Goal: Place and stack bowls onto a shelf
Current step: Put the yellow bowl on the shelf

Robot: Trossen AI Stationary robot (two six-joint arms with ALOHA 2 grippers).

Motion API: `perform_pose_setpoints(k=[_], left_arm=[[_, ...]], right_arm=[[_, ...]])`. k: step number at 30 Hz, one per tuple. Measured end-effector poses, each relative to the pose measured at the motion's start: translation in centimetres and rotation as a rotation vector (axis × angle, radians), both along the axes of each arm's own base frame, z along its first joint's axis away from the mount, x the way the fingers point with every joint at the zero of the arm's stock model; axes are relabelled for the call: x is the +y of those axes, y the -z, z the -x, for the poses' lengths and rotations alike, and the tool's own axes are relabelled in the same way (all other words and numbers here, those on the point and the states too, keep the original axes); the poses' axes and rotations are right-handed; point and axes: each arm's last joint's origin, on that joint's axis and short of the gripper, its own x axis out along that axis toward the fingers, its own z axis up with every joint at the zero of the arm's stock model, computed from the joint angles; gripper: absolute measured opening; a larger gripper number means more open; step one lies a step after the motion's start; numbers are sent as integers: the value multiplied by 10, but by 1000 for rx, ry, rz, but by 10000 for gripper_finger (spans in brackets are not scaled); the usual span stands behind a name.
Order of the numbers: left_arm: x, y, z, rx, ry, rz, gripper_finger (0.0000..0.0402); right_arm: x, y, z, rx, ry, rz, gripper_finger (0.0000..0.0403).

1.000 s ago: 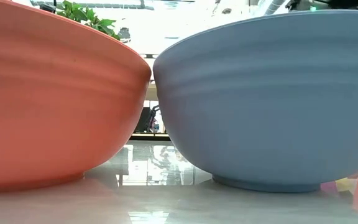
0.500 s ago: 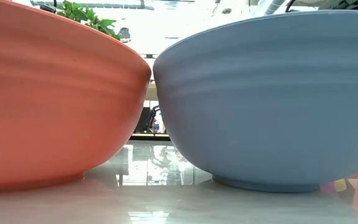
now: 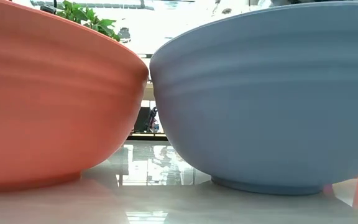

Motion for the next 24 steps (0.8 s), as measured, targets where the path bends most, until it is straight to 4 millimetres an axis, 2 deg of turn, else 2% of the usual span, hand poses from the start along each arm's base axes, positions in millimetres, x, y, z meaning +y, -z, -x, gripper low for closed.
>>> perform_pose_setpoints(k=[6, 11, 14, 17, 20, 24], left_arm=[[0, 0, 0, -1, -4, 3, 140], [0, 0, 0, -1, -3, 3, 140], [0, 0, 0, -1, -3, 3, 140], [0, 1, 0, 6, -3, 2, 140], [0, 2, 0, 15, 2, 1, 140], [0, 2, 0, 19, 2, 0, 140]], right_arm=[[-17, -68, -22, -151, -53, 60, 22], [-27, -122, -48, -257, -126, 121, 22], [-31, -148, -67, -295, -187, 154, 22], [-36, -167, -89, -327, -251, 205, 22], [-44, -177, -113, -349, -308, 259, 22], [-61, -173, -146, -321, -346, 331, 22]])
